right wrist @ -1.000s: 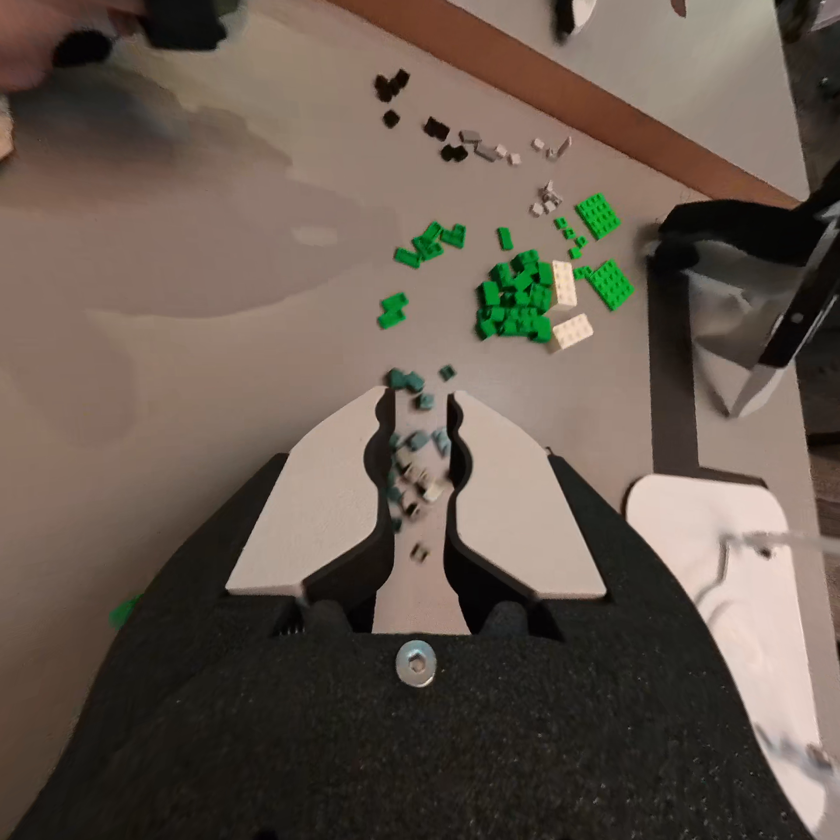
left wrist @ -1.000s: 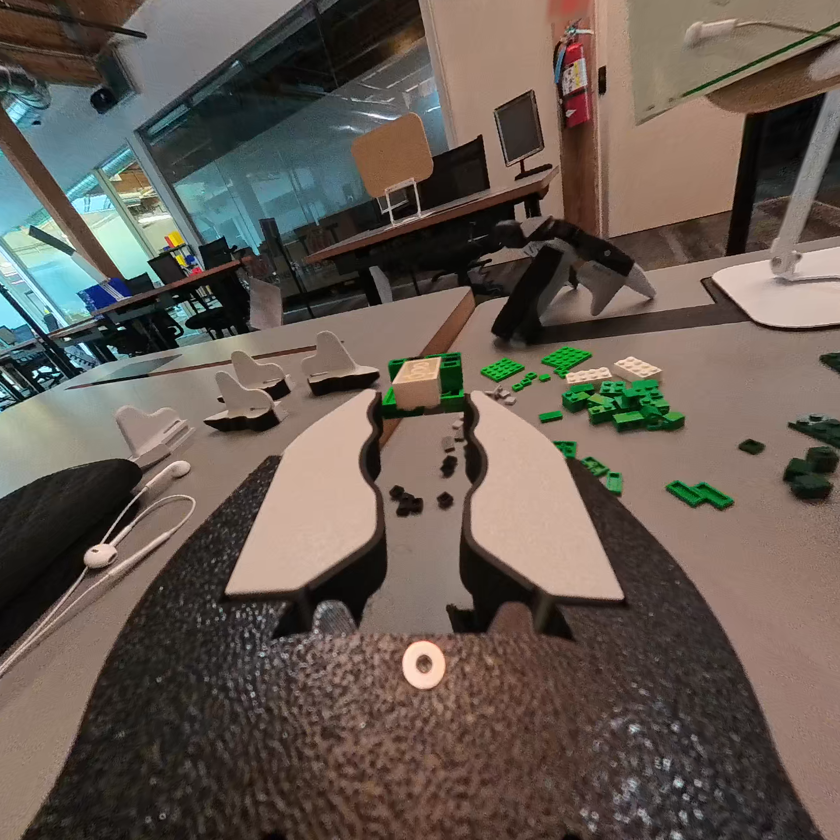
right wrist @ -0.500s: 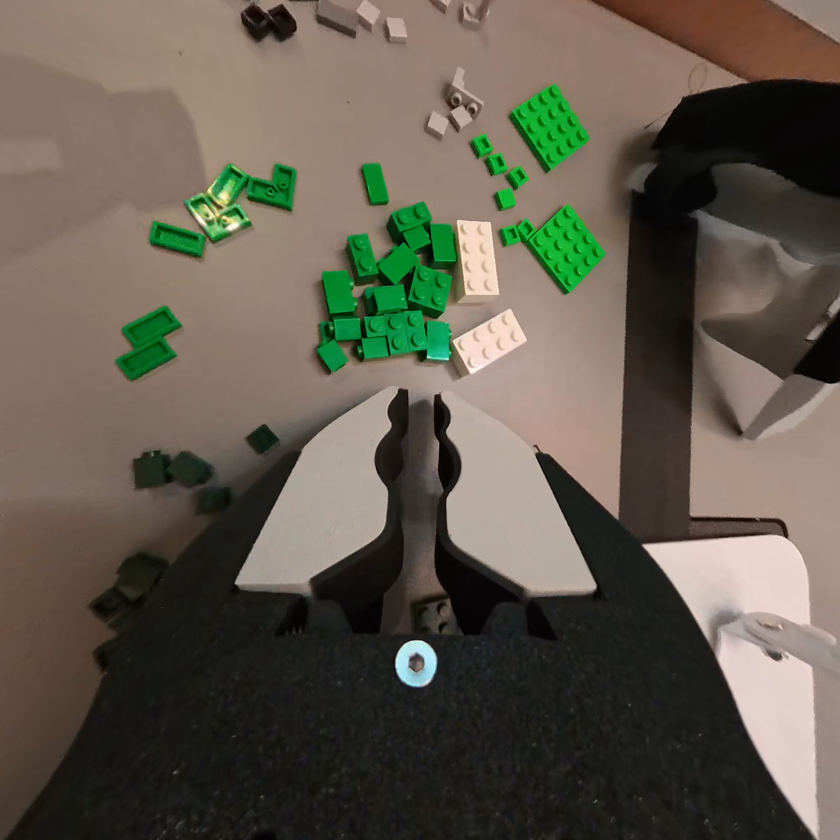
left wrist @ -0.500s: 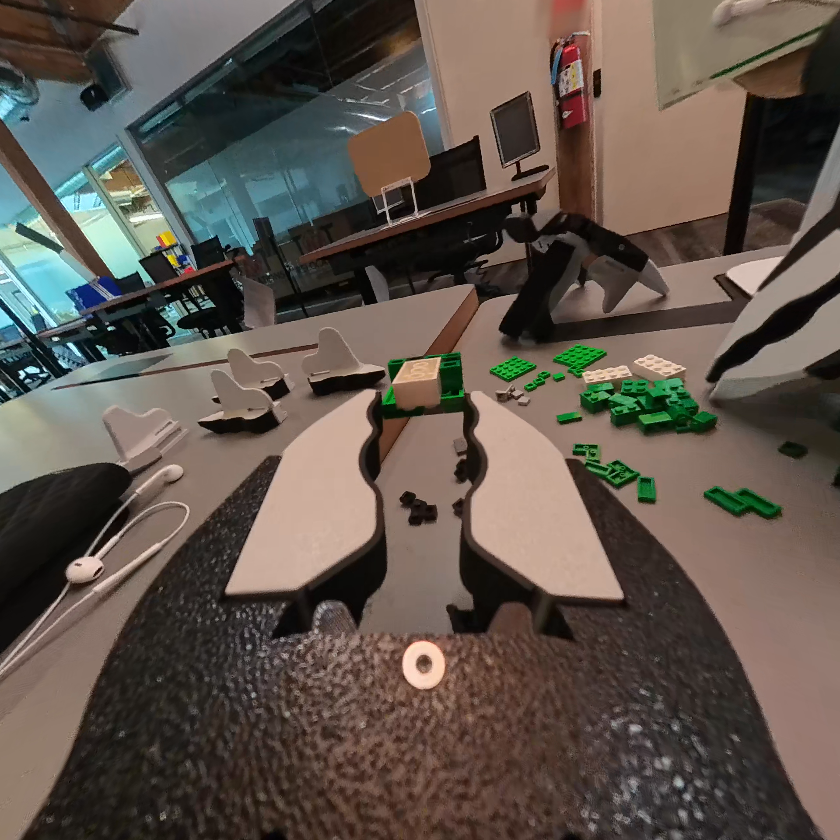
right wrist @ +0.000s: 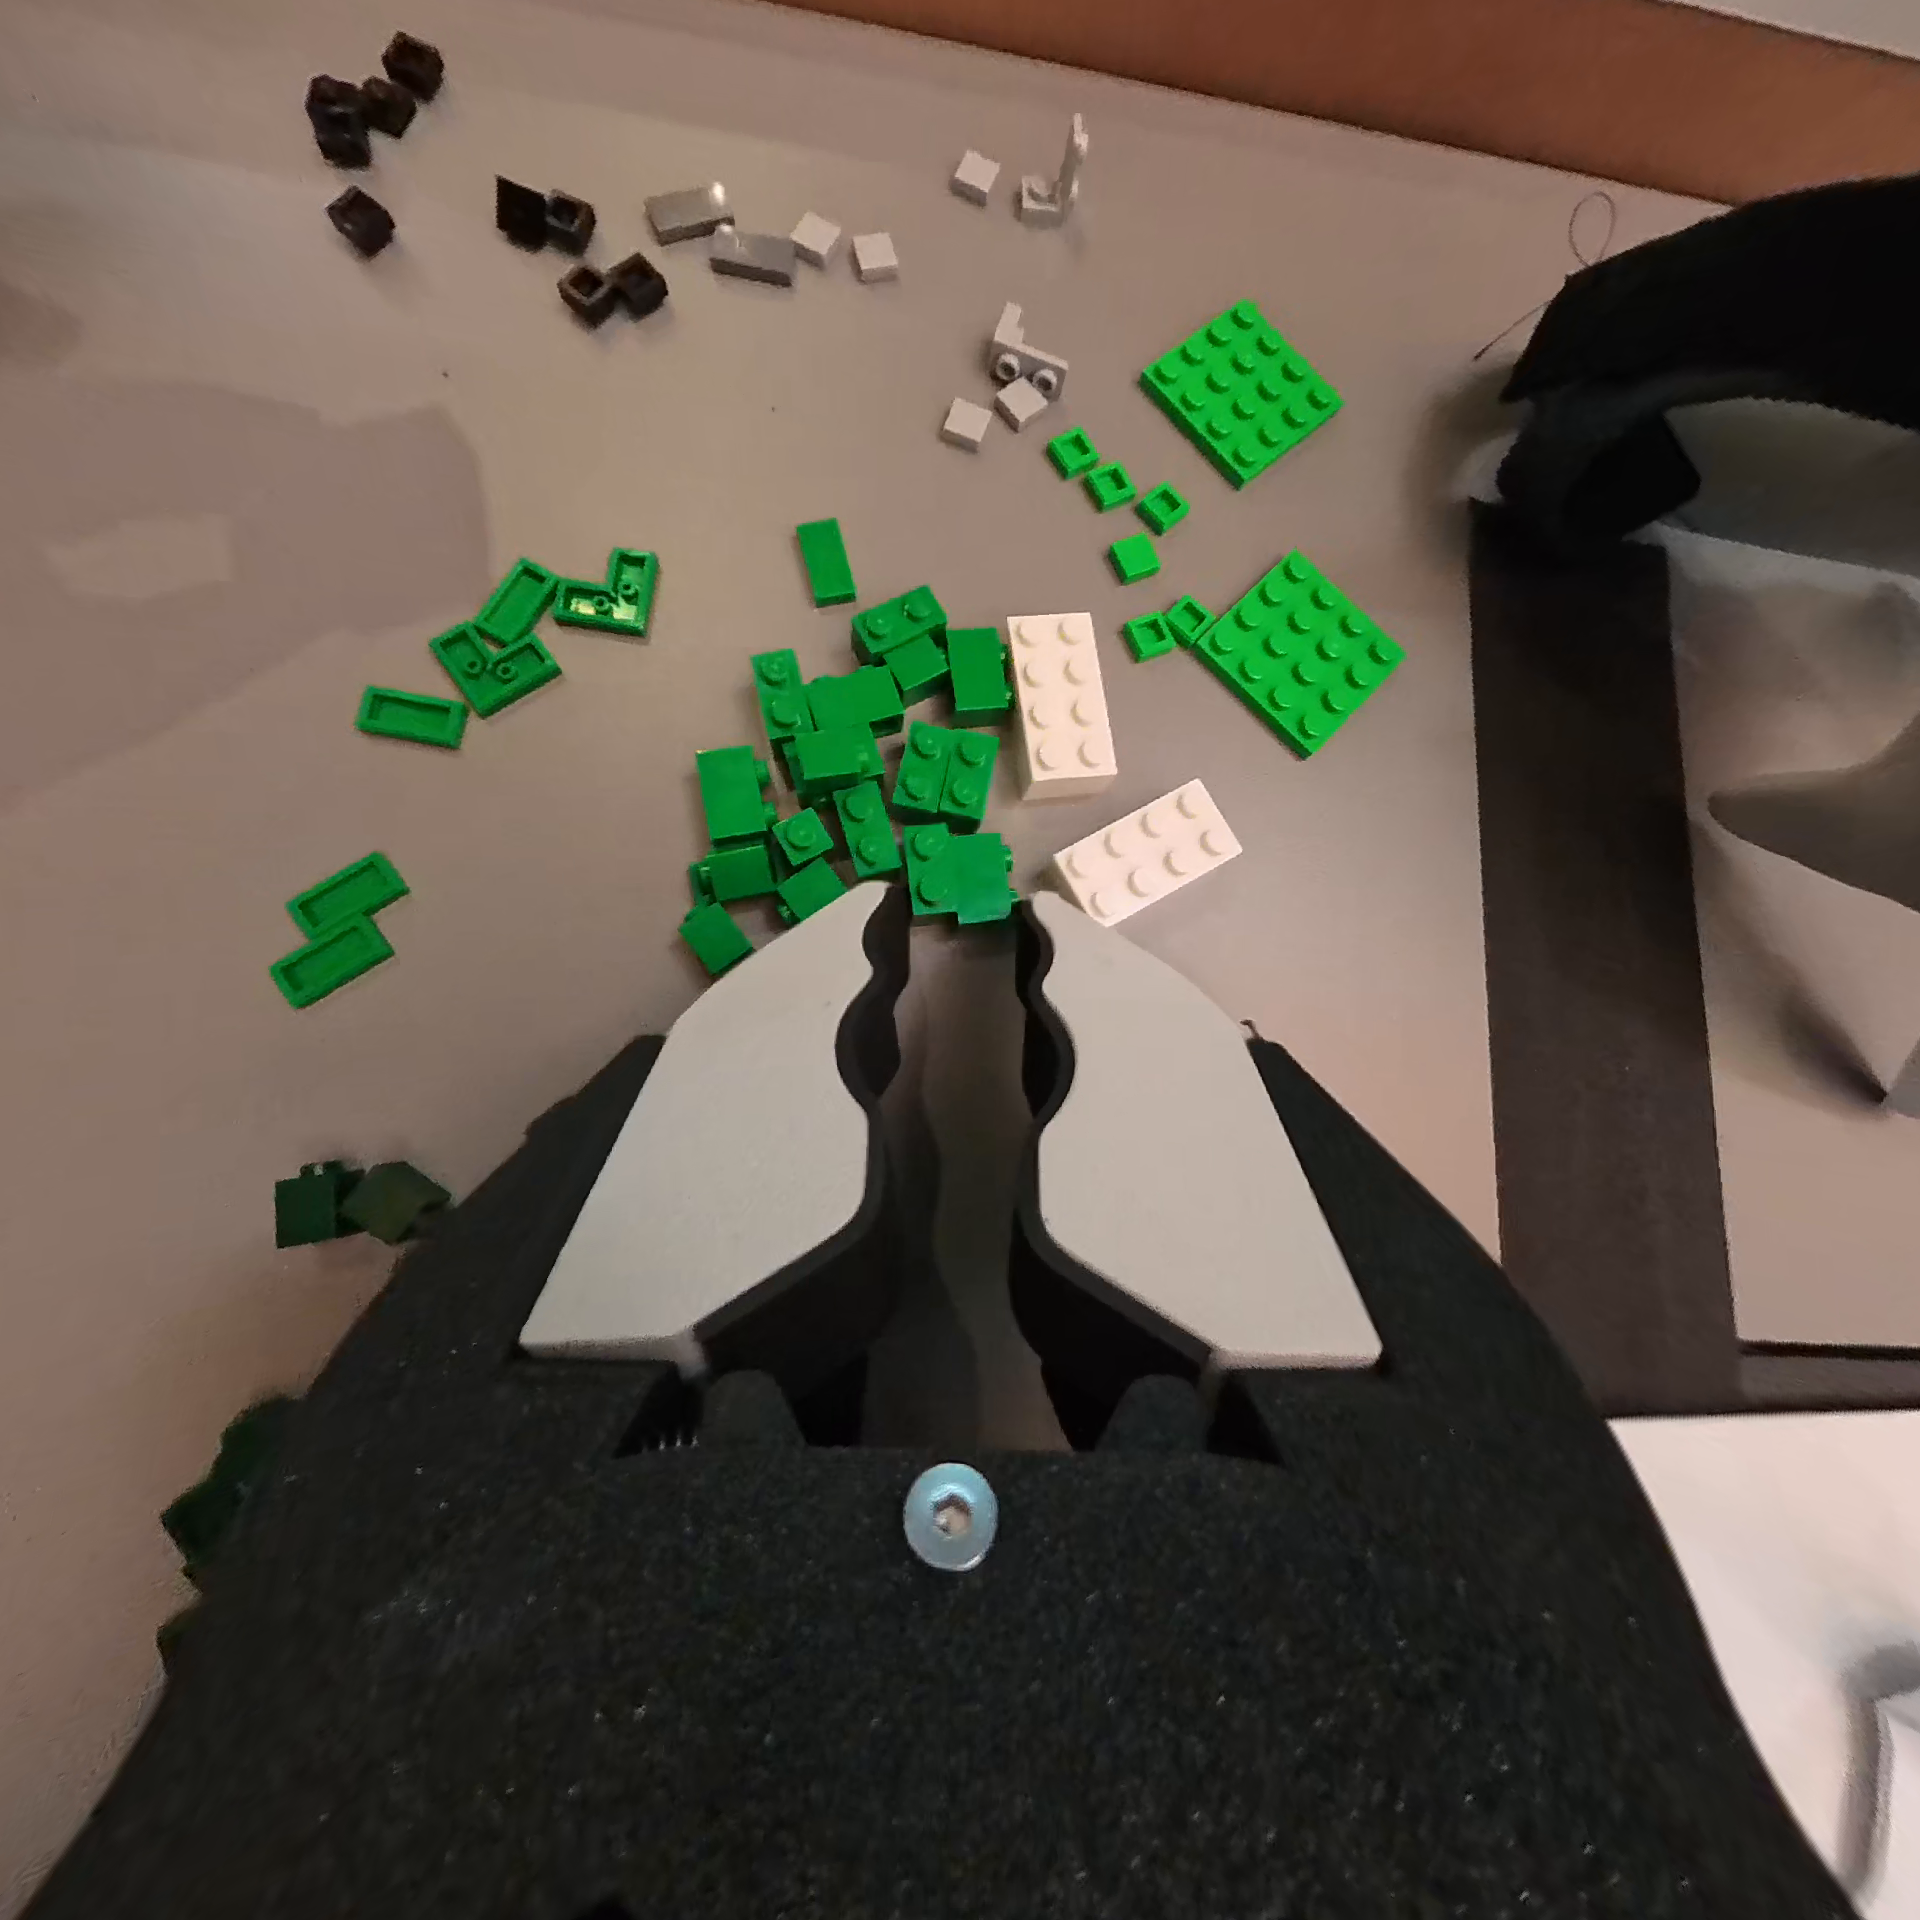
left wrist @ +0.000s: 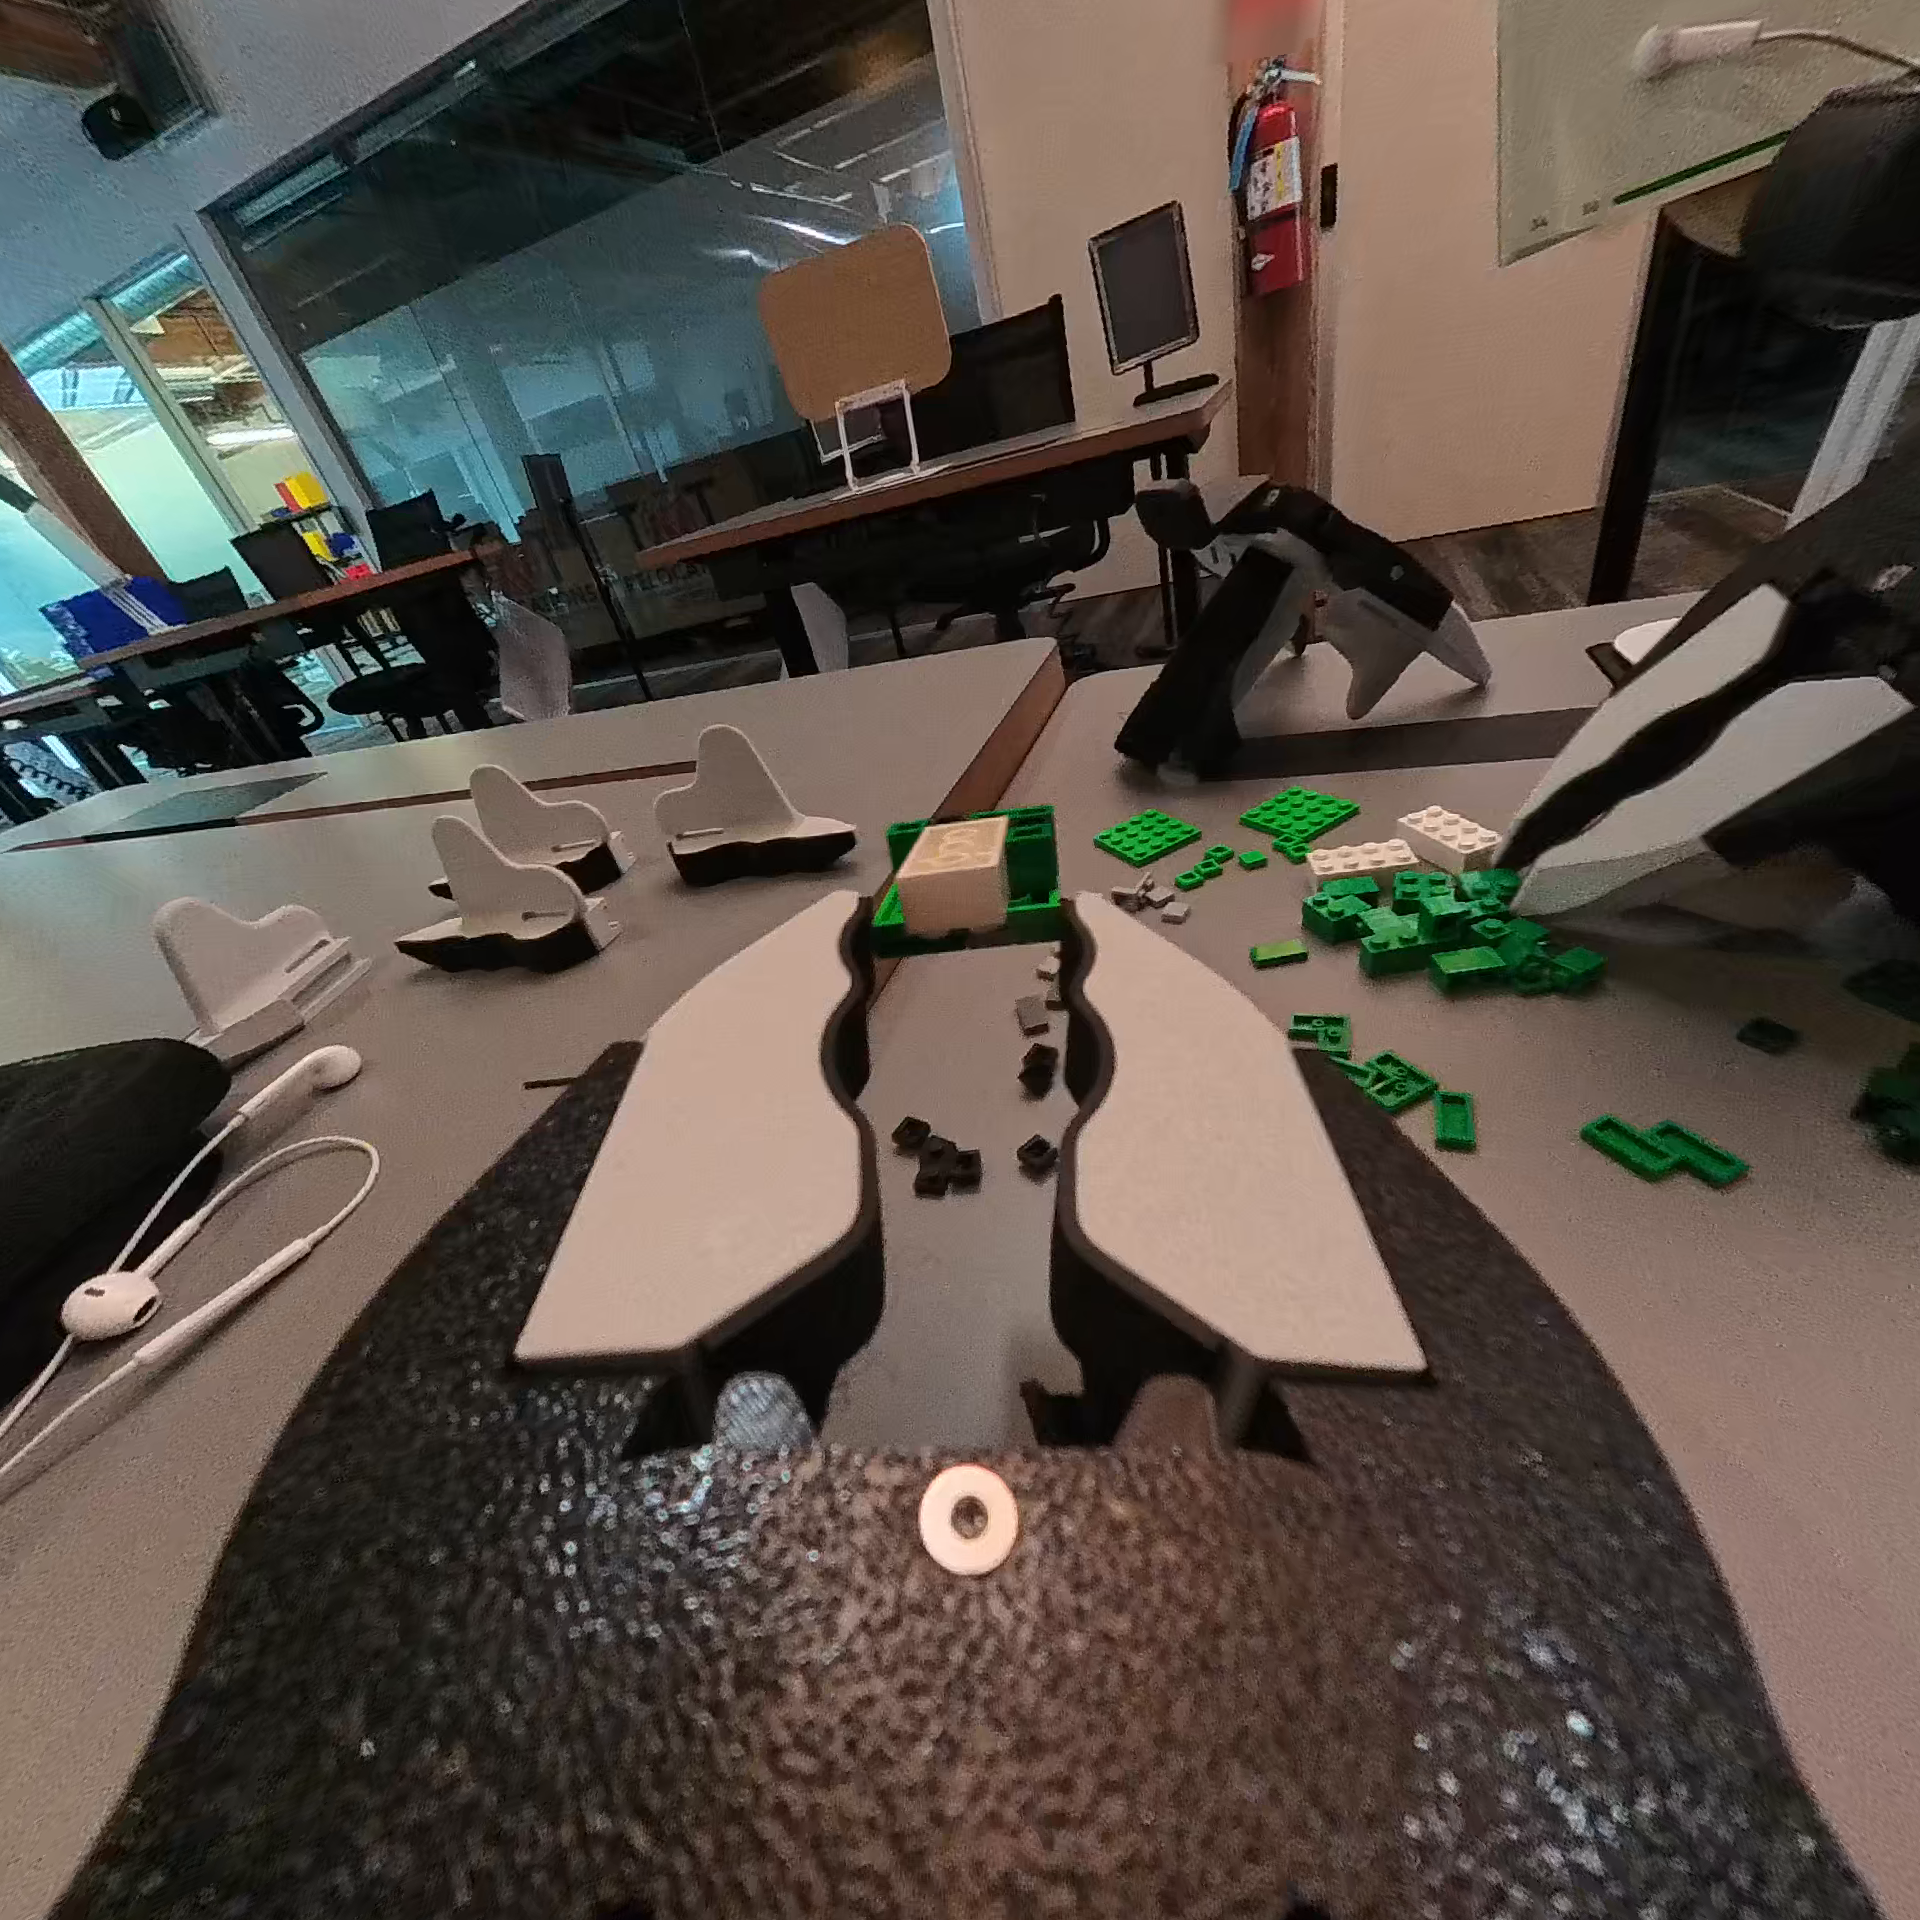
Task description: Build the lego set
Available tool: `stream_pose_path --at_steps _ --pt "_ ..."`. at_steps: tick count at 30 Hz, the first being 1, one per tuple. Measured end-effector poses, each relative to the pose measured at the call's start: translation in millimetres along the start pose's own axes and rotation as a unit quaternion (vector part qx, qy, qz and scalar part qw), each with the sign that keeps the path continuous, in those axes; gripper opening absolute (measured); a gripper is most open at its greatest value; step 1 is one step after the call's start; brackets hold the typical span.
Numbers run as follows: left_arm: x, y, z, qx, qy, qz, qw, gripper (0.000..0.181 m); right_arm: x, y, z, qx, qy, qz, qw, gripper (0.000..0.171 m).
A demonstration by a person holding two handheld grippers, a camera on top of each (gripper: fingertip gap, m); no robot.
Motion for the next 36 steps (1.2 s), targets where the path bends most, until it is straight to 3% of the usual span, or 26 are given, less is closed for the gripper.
stream_pose_path --at_steps 8,15,19,23,32,36 --pt "2 4 9 0.015 -0.02 0.004 1.0 0.034 -32 -3 -17 -0.072 -0.005 0.059 0.996 0.019" --pt "3 4 13 0.017 -0.03 0.004 0.999 0.034 -61 -4 -67 -0.107 0.165 0.087 0.977 0.019" --pt "4 4 12 0.003 -0.035 0.004 0.999 0.034 -70 -3 -104 -0.175 0.198 0.084 0.961 0.02" --pt "5 4 14 0.004 -0.043 0.002 0.999 0.034 -72 -3 -121 -0.191 0.233 0.037 0.953 0.031" --pt "7 4 17 0.005 -0.053 -0.003 0.999 0.034 -78 0 -115 -0.206 0.214 0.053 0.954 0.021" --pt "7 4 17 0.004 -0.057 -0.005 0.998 0.034 -87 -2 -121 -0.193 0.269 0.043 0.942 0.008"
Point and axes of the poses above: each gripper's, where its closed fingertips meet, x out along the fingers, y out of its top, z = x × y across the jaws, the point moved 8 cm from there along -x, back along the fingers, and after that the axes turned 15 degrees about -y, right-handed, at the moved point
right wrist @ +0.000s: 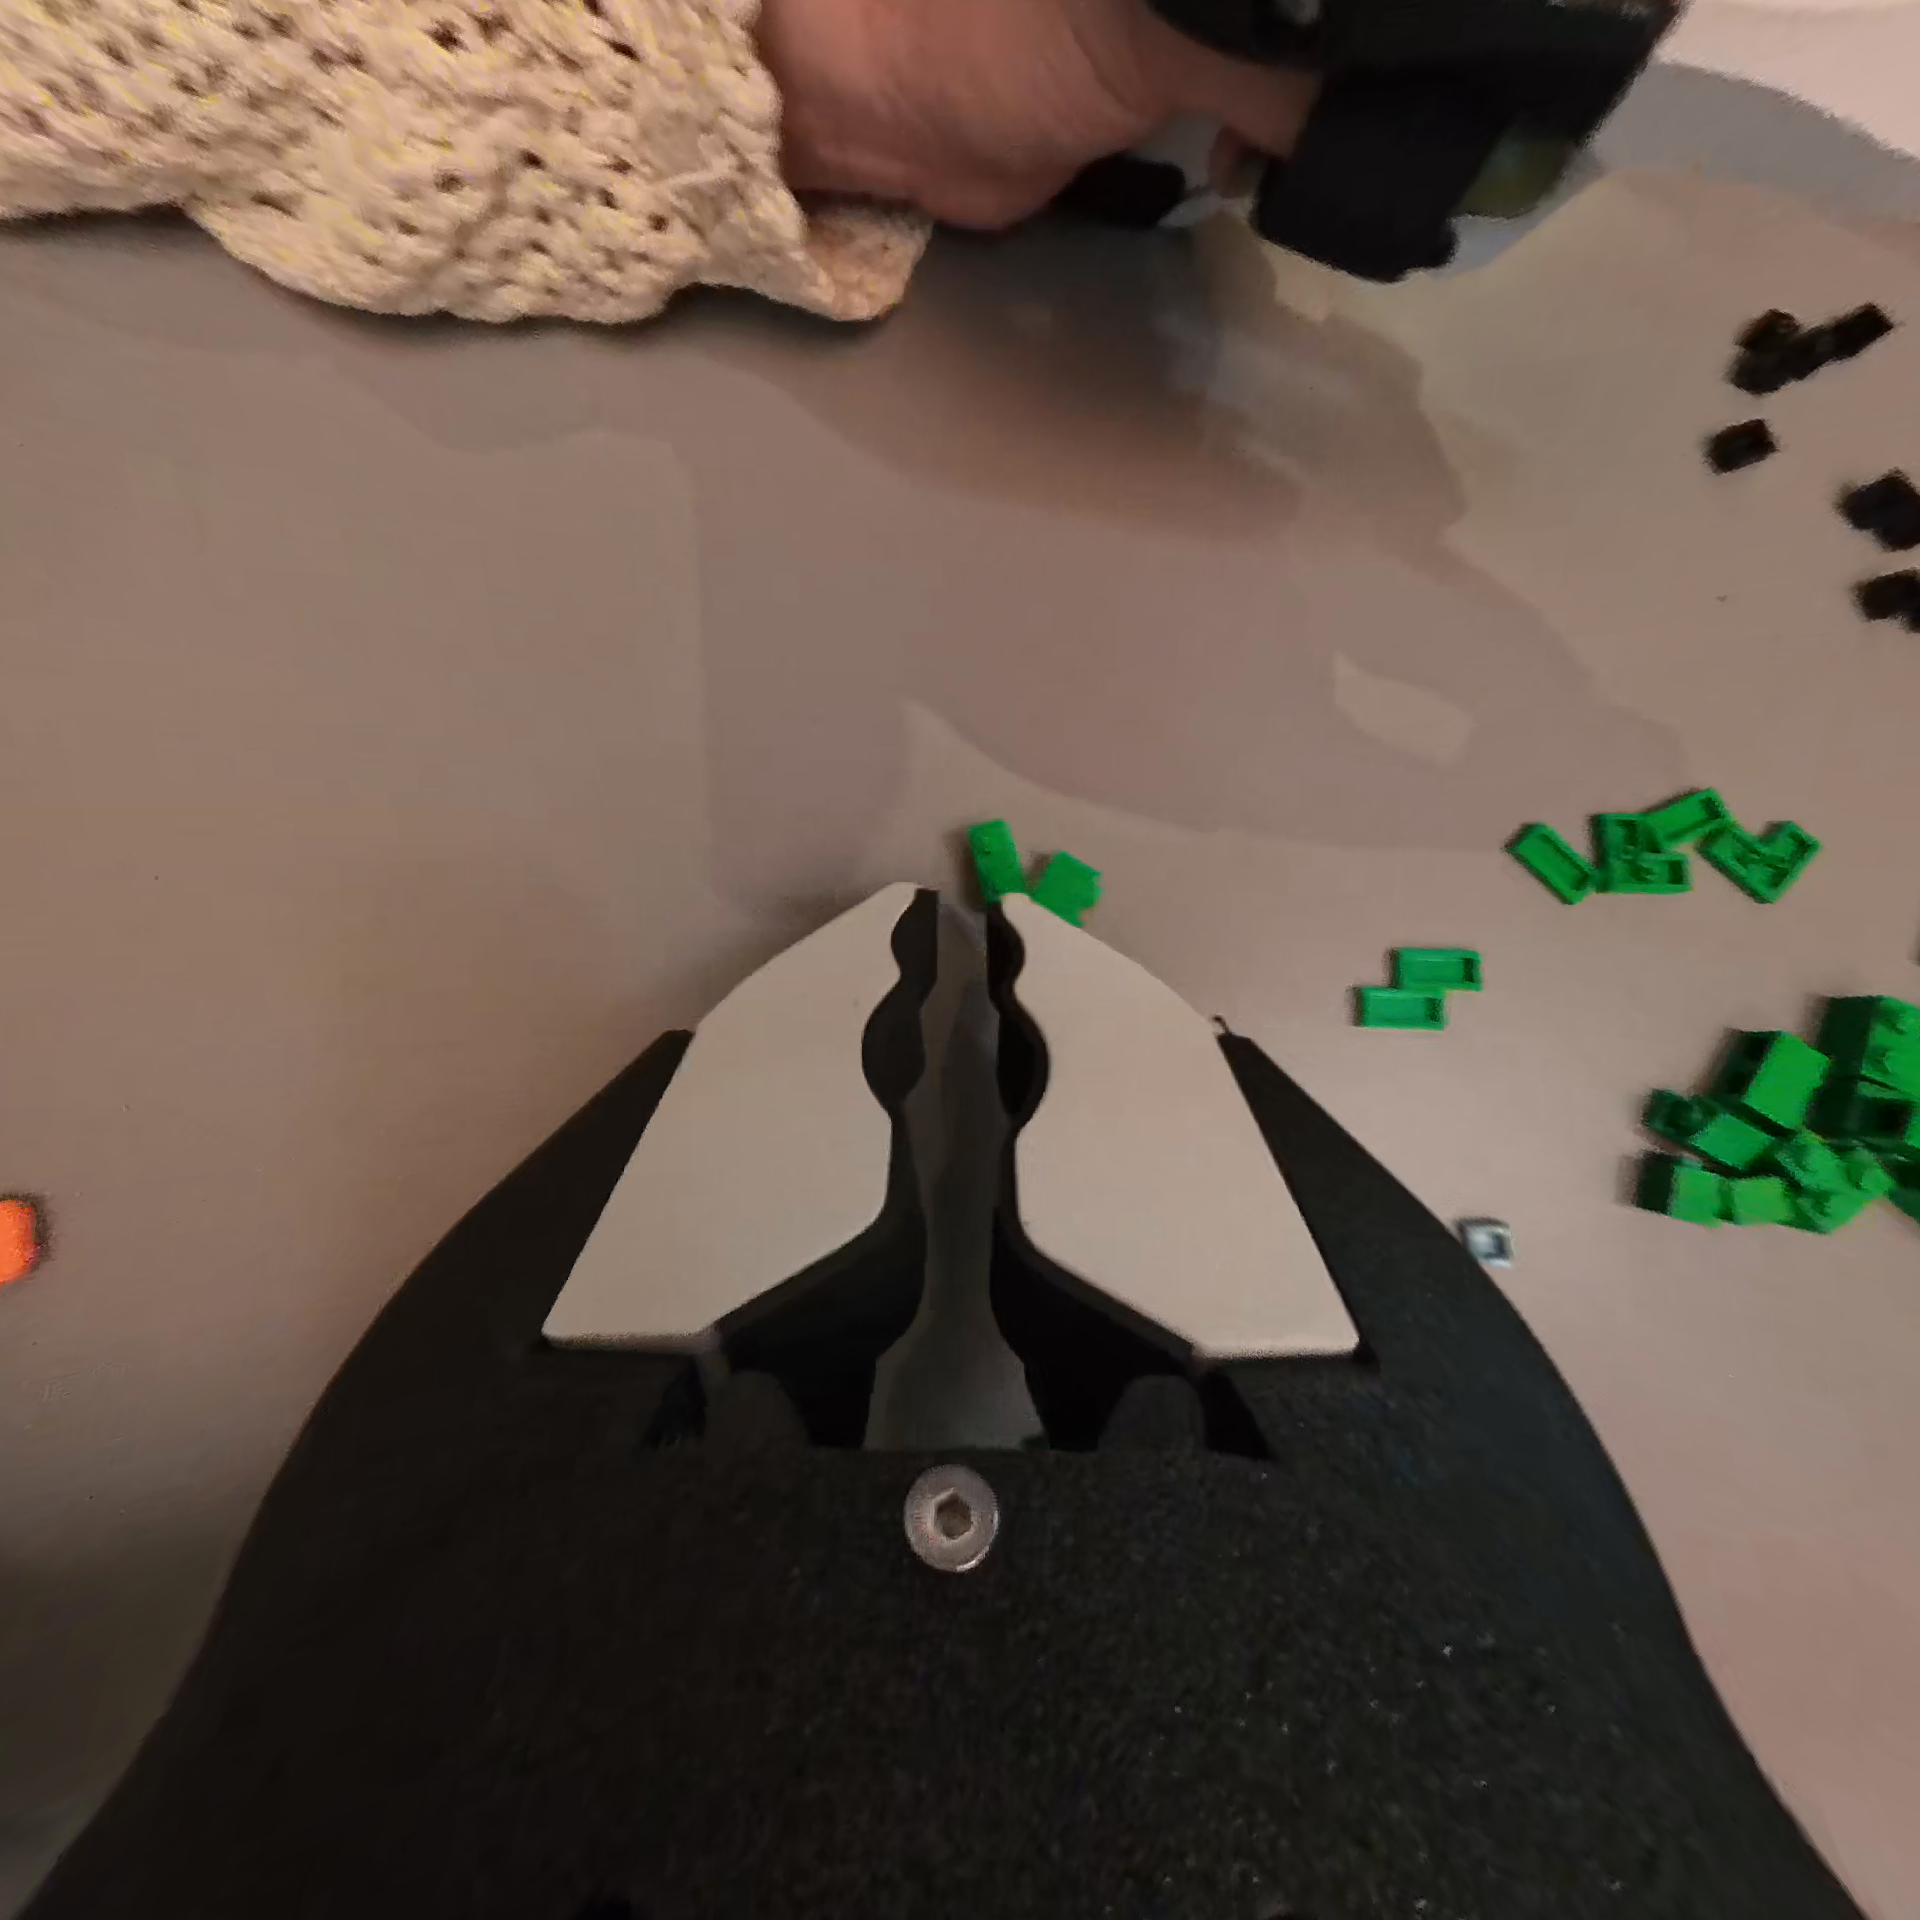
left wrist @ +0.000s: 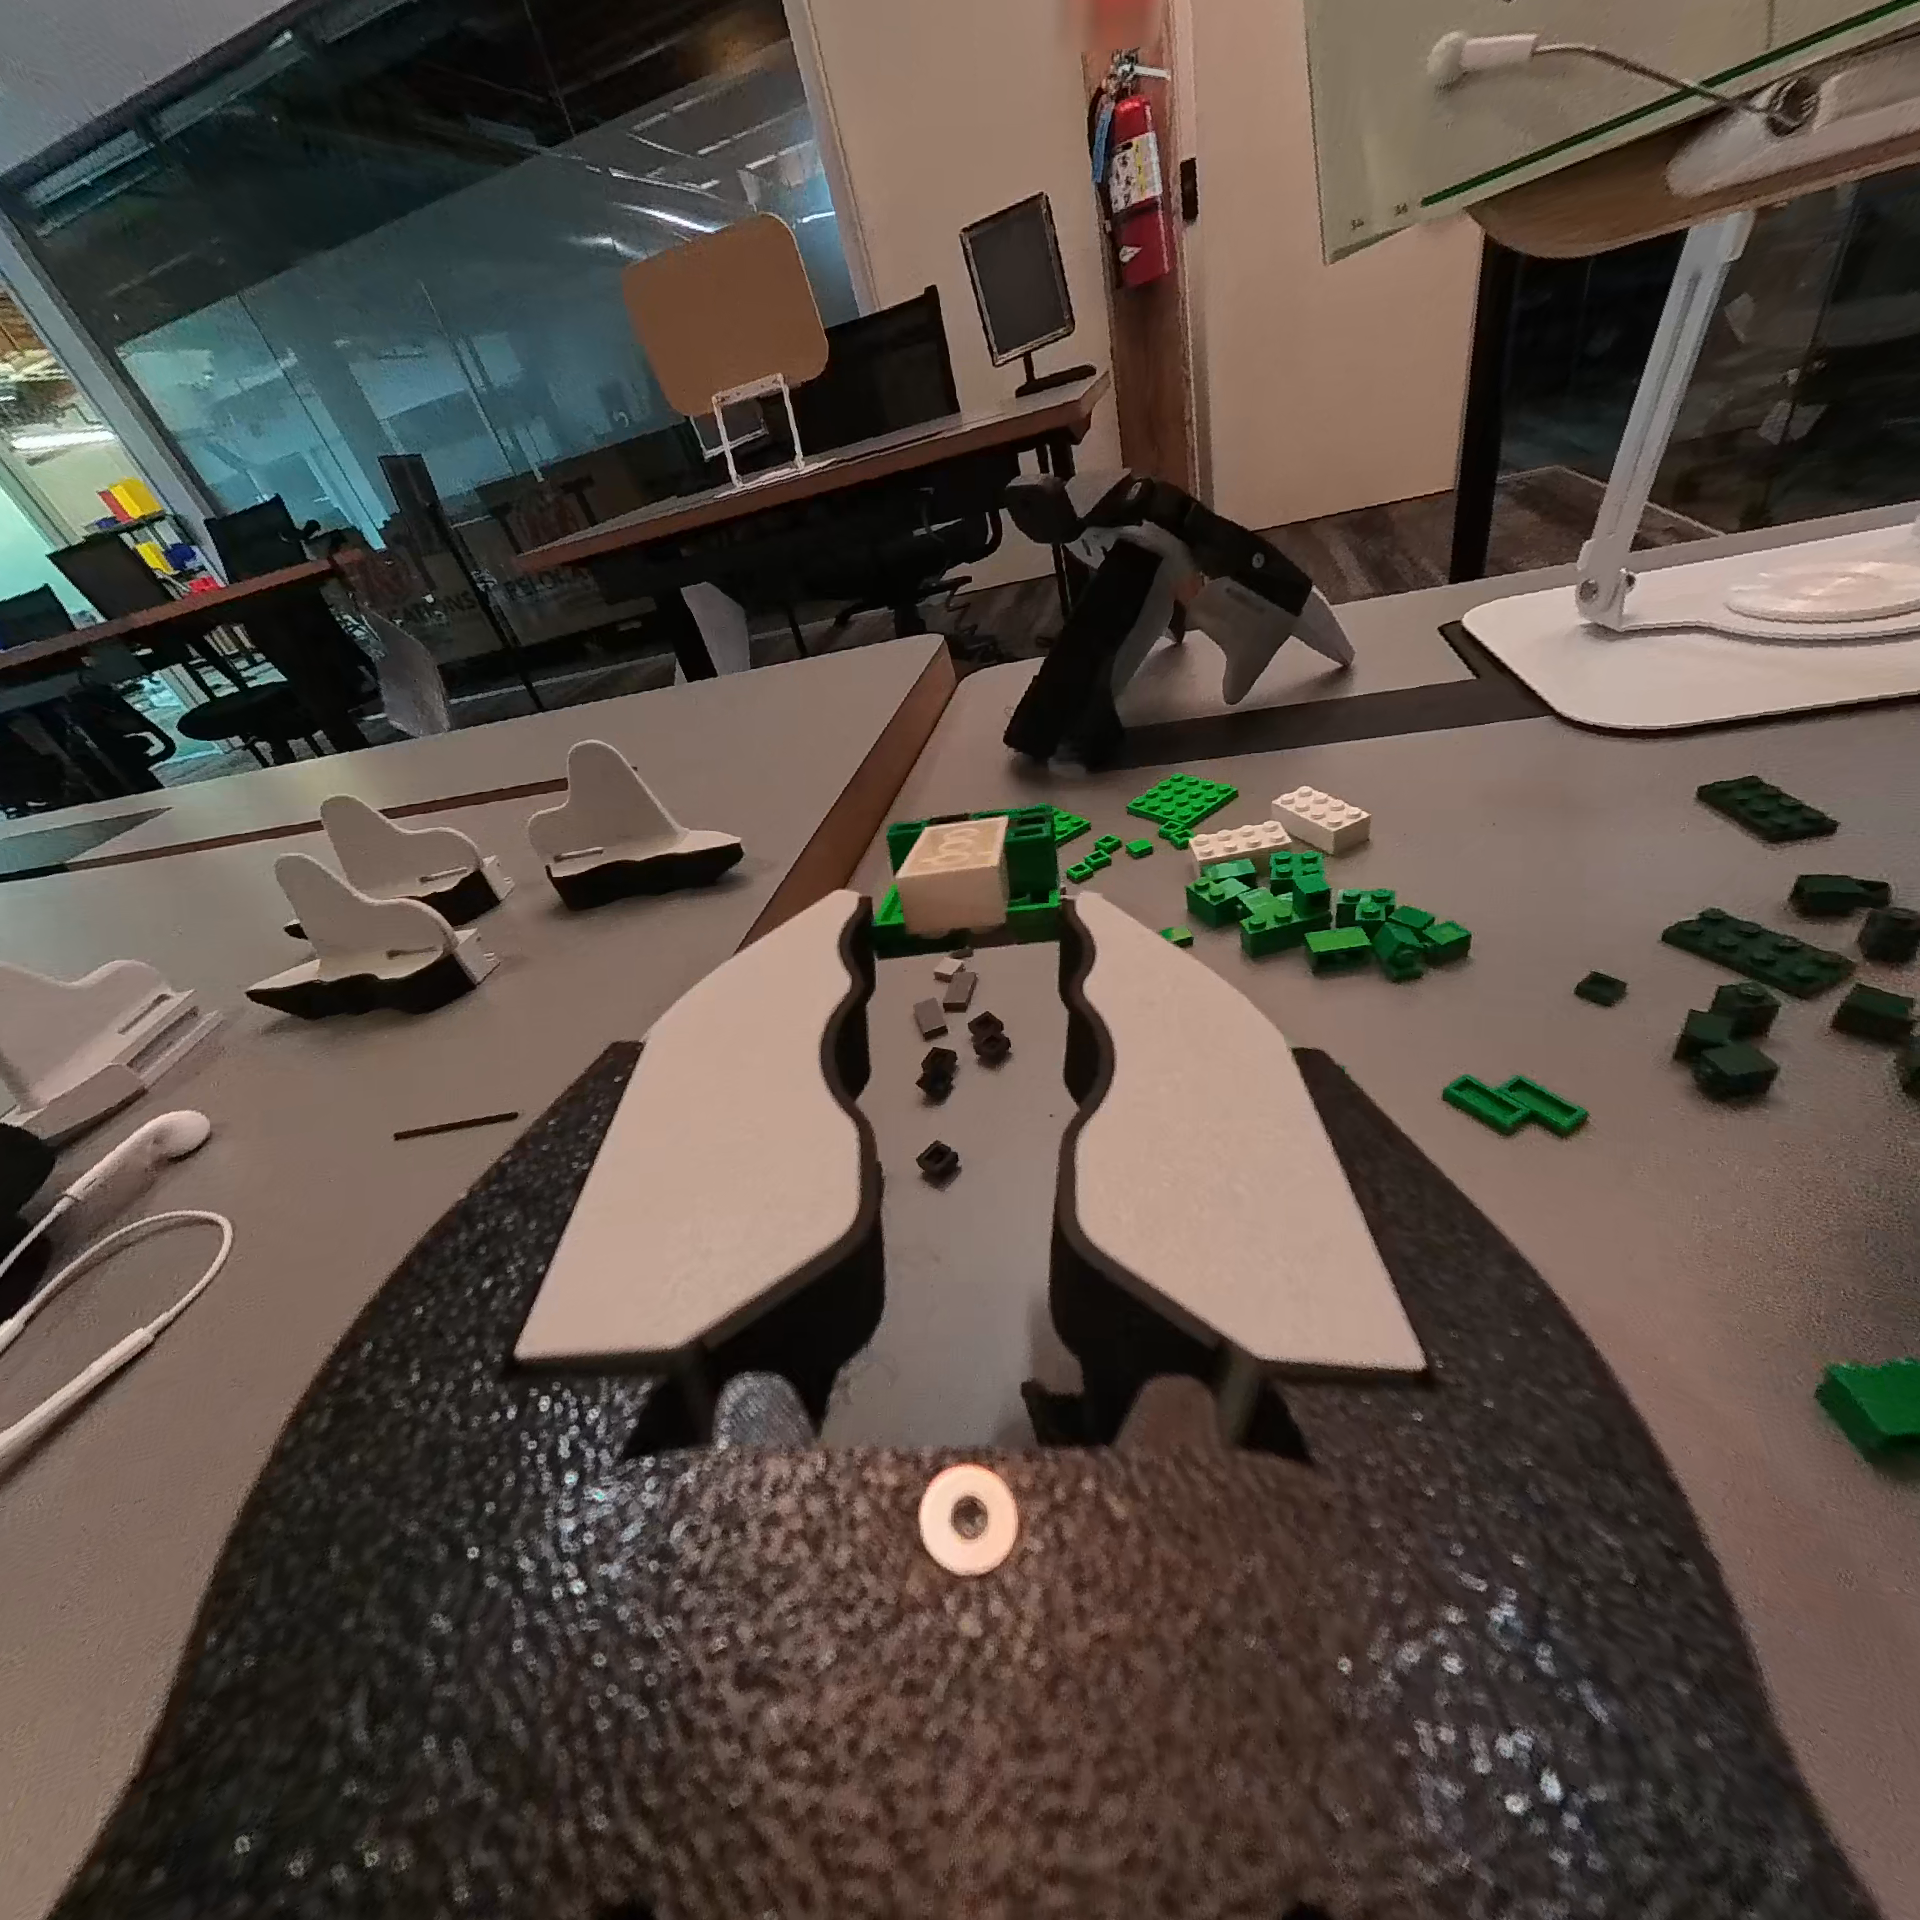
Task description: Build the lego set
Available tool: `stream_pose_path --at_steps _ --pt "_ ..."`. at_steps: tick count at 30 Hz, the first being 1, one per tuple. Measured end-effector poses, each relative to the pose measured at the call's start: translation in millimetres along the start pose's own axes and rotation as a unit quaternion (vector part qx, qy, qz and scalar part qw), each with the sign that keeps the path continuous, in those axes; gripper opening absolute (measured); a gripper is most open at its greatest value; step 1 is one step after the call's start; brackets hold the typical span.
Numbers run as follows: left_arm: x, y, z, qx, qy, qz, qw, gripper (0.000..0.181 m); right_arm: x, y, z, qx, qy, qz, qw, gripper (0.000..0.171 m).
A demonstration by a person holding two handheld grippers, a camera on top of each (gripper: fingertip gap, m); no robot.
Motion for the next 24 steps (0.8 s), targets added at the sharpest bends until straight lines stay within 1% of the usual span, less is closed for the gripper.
stream_pose_path --at_steps 2,8,13,15,19,24 --pt "0 0 0 0.0 -0.001 0.0 1.0 0.034 0 0 -5 0.016 0.036 -0.02 0.999 0.004" --pt "0 0 1 0.001 -0.003 -0.001 1.0 0.034 9 -5 -4 -0.003 0.001 -0.035 0.999 0.01" --pt "0 0 1 -0.001 -0.006 -0.001 1.0 0.034 9 -8 7 -0.007 -0.056 -0.039 0.998 0.012" --pt "1 0 1 -0.001 -0.007 -0.002 1.0 0.034 7 -8 8 -0.01 -0.056 -0.036 0.998 0.011" --pt "1 0 2 -0.001 -0.009 -0.002 1.0 0.034 4 0 1 -0.03 -0.048 0.006 0.998 0.01" --pt "1 0 3 0.001 -0.012 -0.003 1.0 0.034 8 5 -5 -0.072 -0.059 0.001 0.996 0.013"
Point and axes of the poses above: each gripper's, where its closed fingertips meet, x out along the fingers, y out of its top, z = x × y across the jaws, the point moved 8 cm from there along -x, back along the fingers, and after that the axes turned 15 degrees about -y, right-handed, at the moved point
